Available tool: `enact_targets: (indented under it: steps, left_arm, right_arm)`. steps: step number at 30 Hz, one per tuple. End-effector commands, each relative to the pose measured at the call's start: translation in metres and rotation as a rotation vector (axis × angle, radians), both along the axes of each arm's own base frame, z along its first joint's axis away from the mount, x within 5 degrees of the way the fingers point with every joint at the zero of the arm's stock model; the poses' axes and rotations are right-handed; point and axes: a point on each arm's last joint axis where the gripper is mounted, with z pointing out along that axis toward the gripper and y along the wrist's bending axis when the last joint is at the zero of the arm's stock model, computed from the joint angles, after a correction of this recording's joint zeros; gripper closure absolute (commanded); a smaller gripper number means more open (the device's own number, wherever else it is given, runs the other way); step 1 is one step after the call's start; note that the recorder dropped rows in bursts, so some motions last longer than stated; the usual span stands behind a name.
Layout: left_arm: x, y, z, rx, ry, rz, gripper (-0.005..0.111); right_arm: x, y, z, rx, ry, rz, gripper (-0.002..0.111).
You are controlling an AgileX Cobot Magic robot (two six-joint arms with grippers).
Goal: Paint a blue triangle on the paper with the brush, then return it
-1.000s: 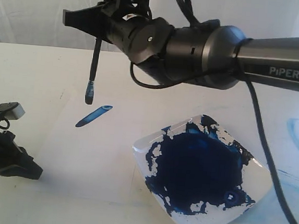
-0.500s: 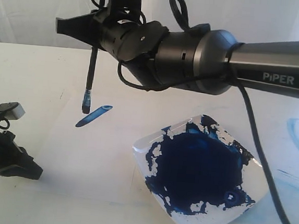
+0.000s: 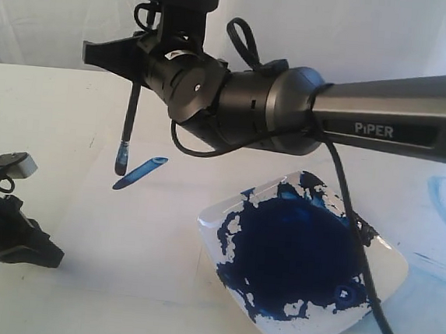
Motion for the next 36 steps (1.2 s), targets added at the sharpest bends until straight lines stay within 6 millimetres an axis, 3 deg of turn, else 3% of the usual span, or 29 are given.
enact_targets:
  steps: [1,36]
  left_arm:
    - [-0.001,-0.003,0.002,-0.023,0.006,-0.006,0.107]
    - [-0.001,-0.003,0.002,-0.023,0.006,-0.006,0.107]
  right_arm:
    - [-0.001,0.001,0.001,-0.013,-0.027,0.013,0.108]
    - [-0.005,0.01,-0.013,-0.109,-0.048,0.081,0.108]
